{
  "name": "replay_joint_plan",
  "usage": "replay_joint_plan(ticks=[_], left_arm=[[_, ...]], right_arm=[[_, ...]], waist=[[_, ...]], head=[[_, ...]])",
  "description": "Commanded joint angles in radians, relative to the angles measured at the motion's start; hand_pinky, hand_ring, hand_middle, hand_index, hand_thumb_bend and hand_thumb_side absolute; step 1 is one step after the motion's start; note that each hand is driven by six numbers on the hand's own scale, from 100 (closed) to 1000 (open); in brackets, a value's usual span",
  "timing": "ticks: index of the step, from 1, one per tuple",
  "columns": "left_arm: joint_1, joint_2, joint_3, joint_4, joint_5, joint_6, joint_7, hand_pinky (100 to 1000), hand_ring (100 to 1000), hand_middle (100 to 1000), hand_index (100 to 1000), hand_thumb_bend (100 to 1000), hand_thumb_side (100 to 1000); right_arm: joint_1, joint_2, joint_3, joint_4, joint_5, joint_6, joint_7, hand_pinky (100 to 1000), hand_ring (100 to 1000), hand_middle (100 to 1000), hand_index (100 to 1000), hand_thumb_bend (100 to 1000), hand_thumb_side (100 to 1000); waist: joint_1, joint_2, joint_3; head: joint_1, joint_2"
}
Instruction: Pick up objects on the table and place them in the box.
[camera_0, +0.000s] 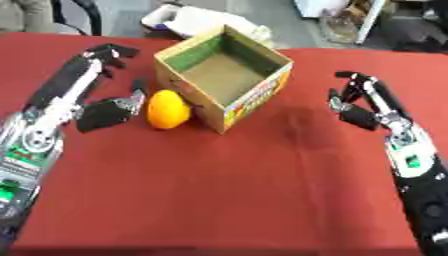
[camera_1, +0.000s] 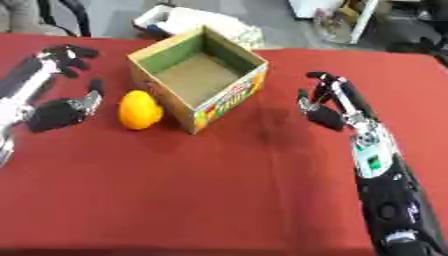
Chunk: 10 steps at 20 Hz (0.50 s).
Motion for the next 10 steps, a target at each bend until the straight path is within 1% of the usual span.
replay_joint_plan(ticks=[1, 10], left_arm=[[-0.024, 0.043, -0.019, -0.019, -0.003, 0.024, -0.026, 762, 803, 819, 905, 100, 214], [-0.068, 0.075, -0.079, -0.003, -0.036, 0.074, -0.127, 766, 803, 822, 914, 100, 231]], right_arm=[[-0.015, -0.019, 0.003, -0.022, -0.007, -0.002, 0.004, 596, 606, 423, 882, 100, 549], [-0.013, -0.019, 0.005, -0.020, -0.009, -0.003, 0.006, 596, 606, 423, 882, 100, 553]], waist=[[0.005, -0.015, -0.002], [0.008, -0.014, -0.007]], head=[[0.003, -0.004], [0.005, -0.004]])
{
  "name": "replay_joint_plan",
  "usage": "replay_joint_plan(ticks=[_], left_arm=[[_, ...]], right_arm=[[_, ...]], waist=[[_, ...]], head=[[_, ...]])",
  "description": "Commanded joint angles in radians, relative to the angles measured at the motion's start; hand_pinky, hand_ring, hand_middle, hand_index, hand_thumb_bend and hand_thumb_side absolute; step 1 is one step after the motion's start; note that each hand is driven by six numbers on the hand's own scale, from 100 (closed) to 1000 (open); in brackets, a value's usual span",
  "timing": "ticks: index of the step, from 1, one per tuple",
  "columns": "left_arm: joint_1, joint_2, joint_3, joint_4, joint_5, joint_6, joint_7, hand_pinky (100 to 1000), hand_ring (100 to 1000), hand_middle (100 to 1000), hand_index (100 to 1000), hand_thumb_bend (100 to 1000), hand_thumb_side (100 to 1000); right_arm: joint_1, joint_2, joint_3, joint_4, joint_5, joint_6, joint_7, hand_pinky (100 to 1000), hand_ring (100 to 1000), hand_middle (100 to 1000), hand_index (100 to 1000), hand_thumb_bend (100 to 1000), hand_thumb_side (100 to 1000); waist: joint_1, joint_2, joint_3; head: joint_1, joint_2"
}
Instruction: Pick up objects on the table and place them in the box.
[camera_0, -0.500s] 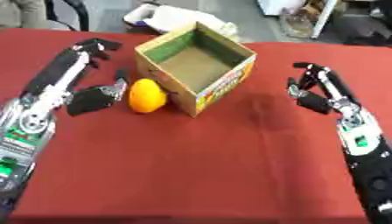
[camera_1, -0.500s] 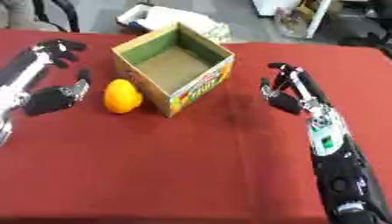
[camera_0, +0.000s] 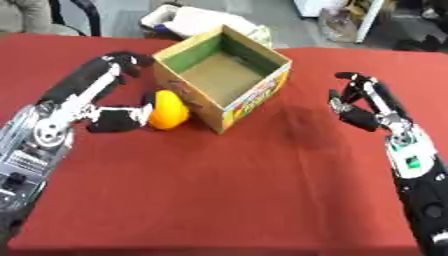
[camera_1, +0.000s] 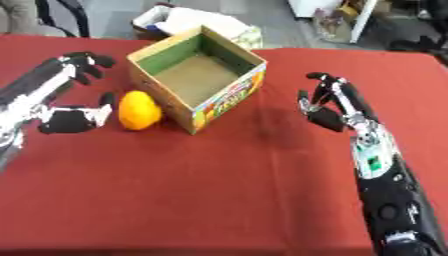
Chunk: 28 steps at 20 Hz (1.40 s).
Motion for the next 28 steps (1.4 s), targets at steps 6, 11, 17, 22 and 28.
replay_joint_plan(ticks=[6, 11, 17, 22, 28], left_arm=[[-0.071, 0.041, -0.050, 0.051, -0.025, 0.031, -0.065, 768, 802, 825, 918, 100, 311], [-0.112, 0.039, -0.077, 0.122, -0.034, 0.048, -0.082, 769, 803, 829, 925, 100, 382], [-0.155, 0.032, -0.104, 0.208, -0.077, 0.062, -0.098, 781, 811, 834, 929, 152, 390], [-0.187, 0.023, -0.124, 0.270, -0.138, 0.065, -0.108, 795, 819, 838, 930, 199, 372], [-0.221, 0.013, -0.156, 0.339, -0.198, 0.054, -0.143, 815, 830, 846, 932, 275, 385]], right_arm=[[-0.015, -0.016, 0.004, -0.020, -0.009, -0.002, 0.006, 595, 606, 423, 882, 100, 556], [-0.015, -0.015, 0.005, -0.020, -0.009, -0.002, 0.008, 595, 606, 423, 882, 100, 555], [-0.014, -0.015, 0.006, -0.019, -0.011, -0.003, 0.009, 595, 606, 423, 882, 100, 556], [-0.013, -0.014, 0.007, -0.019, -0.012, -0.003, 0.010, 595, 606, 423, 882, 100, 560], [-0.014, -0.013, 0.009, -0.017, -0.014, -0.004, 0.012, 595, 606, 423, 882, 100, 563]], waist=[[0.005, -0.017, -0.004], [0.005, -0.017, -0.005], [0.005, -0.017, -0.006], [0.005, -0.017, -0.007], [0.005, -0.017, -0.008]], head=[[0.007, -0.003], [0.009, -0.002], [0.010, 0.000], [0.011, 0.001], [0.012, 0.002]])
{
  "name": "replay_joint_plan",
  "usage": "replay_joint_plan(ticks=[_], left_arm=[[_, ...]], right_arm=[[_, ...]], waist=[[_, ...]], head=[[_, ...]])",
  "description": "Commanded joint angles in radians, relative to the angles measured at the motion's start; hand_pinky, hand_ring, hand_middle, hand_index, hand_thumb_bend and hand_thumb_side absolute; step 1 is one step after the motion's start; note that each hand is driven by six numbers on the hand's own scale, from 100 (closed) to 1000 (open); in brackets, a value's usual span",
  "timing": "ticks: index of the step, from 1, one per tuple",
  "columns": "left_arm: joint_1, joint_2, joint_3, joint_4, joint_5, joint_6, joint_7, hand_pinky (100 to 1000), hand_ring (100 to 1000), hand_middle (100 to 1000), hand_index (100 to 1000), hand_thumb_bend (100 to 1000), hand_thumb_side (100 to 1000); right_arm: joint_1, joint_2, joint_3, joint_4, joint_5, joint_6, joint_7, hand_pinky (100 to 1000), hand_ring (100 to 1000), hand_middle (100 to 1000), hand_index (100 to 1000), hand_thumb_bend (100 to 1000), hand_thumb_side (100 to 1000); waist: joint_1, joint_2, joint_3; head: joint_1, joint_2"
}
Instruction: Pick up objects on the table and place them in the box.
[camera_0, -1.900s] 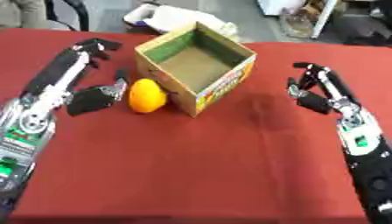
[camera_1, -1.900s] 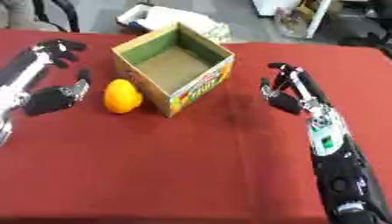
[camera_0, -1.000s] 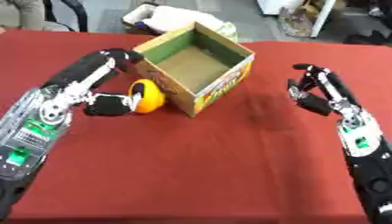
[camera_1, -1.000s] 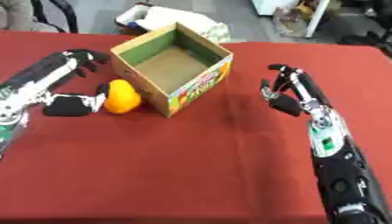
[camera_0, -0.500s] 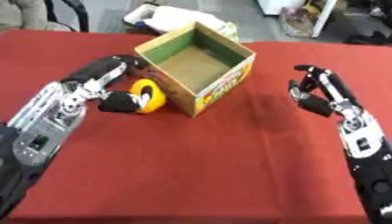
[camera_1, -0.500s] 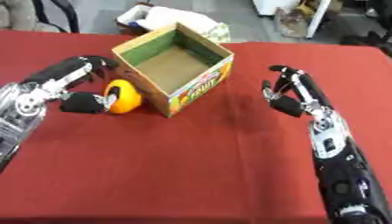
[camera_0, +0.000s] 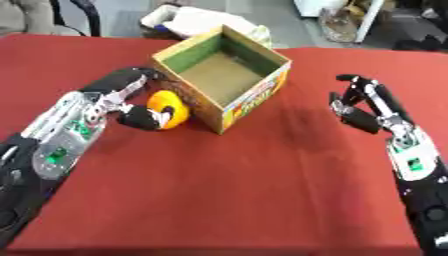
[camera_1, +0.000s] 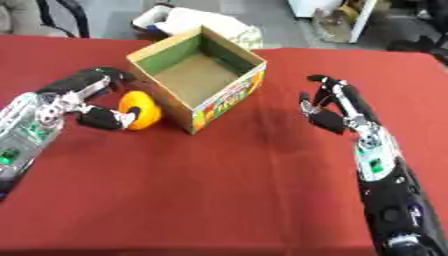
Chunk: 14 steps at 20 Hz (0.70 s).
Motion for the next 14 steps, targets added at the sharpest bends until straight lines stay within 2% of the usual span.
replay_joint_plan(ticks=[1, 9, 14], left_arm=[[-0.029, 0.004, -0.009, 0.025, -0.034, -0.006, -0.019, 818, 831, 846, 932, 288, 375], [-0.056, -0.015, -0.034, 0.090, -0.100, -0.016, -0.046, 825, 835, 844, 932, 340, 372], [-0.072, -0.024, -0.050, 0.126, -0.147, -0.021, -0.063, 814, 817, 817, 922, 375, 401]], right_arm=[[-0.017, -0.014, 0.005, -0.017, -0.007, -0.002, 0.002, 595, 606, 423, 882, 100, 564], [-0.015, -0.013, 0.006, -0.018, -0.009, -0.003, 0.004, 595, 606, 423, 882, 100, 565], [-0.015, -0.012, 0.006, -0.020, -0.011, -0.003, 0.005, 595, 606, 422, 882, 100, 563]], waist=[[0.004, -0.016, -0.002], [0.004, -0.017, -0.004], [0.004, -0.016, -0.005]], head=[[0.004, 0.002], [0.003, 0.003], [0.003, 0.004]])
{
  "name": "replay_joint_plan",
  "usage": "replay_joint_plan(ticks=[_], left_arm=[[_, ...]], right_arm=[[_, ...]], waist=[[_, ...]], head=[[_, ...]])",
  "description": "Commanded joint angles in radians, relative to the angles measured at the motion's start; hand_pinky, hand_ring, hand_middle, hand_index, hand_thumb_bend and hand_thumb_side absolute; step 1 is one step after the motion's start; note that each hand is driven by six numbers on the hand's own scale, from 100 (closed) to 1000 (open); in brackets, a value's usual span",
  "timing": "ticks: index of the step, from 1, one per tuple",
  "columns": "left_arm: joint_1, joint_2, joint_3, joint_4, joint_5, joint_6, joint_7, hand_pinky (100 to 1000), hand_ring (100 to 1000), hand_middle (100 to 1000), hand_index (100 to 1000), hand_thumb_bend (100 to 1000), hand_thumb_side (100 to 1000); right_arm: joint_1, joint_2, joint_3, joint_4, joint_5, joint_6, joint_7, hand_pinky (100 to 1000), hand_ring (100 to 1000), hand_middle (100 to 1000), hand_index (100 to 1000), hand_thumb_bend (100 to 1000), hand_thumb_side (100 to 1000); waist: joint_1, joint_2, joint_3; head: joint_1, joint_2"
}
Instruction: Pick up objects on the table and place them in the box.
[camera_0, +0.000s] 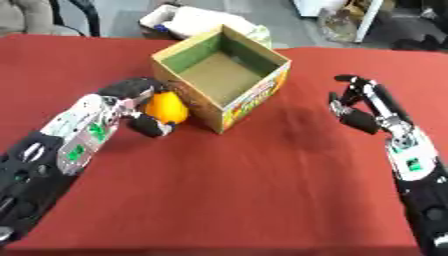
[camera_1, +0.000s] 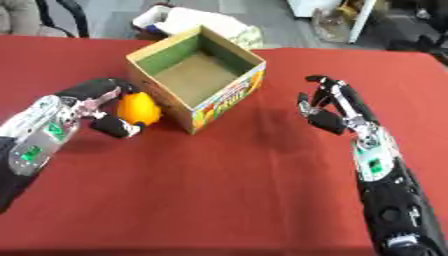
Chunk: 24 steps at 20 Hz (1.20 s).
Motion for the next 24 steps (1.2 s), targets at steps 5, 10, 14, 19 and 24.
replay_joint_plan(ticks=[5, 10, 14, 19, 24], left_arm=[[-0.029, 0.003, -0.001, 0.027, -0.081, 0.005, 0.009, 764, 762, 762, 894, 318, 382], [-0.027, 0.001, 0.006, 0.032, -0.121, 0.012, 0.064, 673, 640, 647, 810, 119, 309], [-0.024, 0.004, 0.013, 0.025, -0.146, 0.010, 0.114, 598, 556, 564, 743, 100, 274], [-0.024, 0.012, 0.019, 0.014, -0.160, -0.003, 0.148, 530, 484, 476, 648, 100, 260], [-0.027, 0.022, 0.033, -0.003, -0.166, -0.013, 0.178, 497, 441, 414, 568, 100, 252]], right_arm=[[-0.013, -0.013, 0.002, -0.021, -0.011, 0.000, 0.003, 595, 606, 423, 882, 100, 567], [-0.014, -0.014, 0.001, -0.022, -0.013, 0.001, 0.004, 595, 606, 423, 883, 100, 564], [-0.014, -0.014, 0.001, -0.022, -0.013, 0.001, 0.005, 595, 606, 423, 883, 100, 562], [-0.012, -0.014, 0.002, -0.022, -0.014, 0.001, 0.006, 595, 606, 424, 883, 100, 562], [-0.011, -0.016, 0.002, -0.022, -0.015, 0.001, 0.006, 595, 606, 424, 883, 100, 562]], waist=[[0.004, -0.016, -0.002], [0.004, -0.016, -0.002], [0.003, -0.016, -0.001], [0.004, -0.016, 0.000], [0.004, -0.016, 0.000]], head=[[0.001, 0.002], [-0.001, 0.002], [-0.002, 0.002], [-0.002, 0.001], [-0.003, 0.001]])
